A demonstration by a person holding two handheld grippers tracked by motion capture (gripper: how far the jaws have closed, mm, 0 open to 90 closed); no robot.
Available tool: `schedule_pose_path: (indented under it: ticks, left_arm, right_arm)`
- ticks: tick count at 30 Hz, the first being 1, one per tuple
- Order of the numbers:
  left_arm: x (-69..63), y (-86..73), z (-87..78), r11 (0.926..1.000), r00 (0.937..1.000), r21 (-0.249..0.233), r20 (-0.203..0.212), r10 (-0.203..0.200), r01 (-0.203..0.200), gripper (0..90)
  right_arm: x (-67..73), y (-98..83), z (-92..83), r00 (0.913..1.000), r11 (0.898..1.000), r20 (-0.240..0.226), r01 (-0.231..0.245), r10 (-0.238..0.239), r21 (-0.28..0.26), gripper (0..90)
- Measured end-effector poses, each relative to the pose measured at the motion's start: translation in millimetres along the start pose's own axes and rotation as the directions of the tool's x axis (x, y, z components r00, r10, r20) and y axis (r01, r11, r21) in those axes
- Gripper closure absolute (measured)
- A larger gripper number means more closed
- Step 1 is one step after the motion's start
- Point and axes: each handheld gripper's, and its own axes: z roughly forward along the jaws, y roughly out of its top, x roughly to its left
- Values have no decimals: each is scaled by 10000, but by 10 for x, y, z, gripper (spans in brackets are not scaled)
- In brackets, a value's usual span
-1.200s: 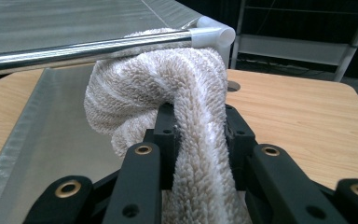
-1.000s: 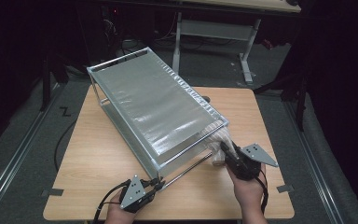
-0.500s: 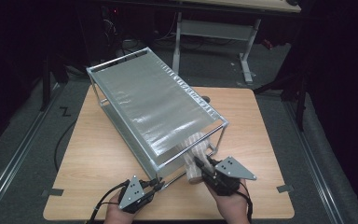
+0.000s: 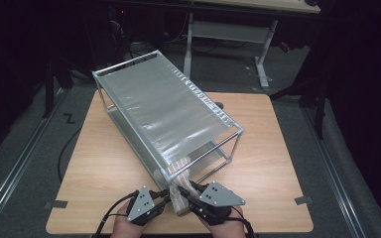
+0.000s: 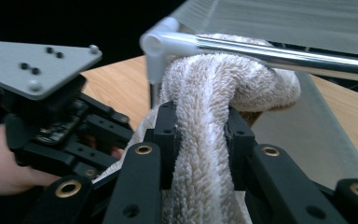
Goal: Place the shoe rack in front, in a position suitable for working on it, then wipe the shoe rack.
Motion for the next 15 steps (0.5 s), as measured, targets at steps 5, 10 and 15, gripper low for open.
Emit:
schedule_pose_path:
  ticks: [5,10,15]
  left_arm:
    - [-4,3,0,10000,10000,21,-29,25,-25,801]
    - [-3,-1,0,10000,10000,-14,-20,-26,26,801]
    - [-1,-2,1,10000,10000,-25,1,-45,45,801]
  right_arm:
    - [-68,-38,-25,9998,9999,198,-77,74,143,724]
    - [-247,-184,-56,9967,9972,668,-507,470,543,725]
    - [-470,-296,-74,9874,9934,1393,-865,755,750,725]
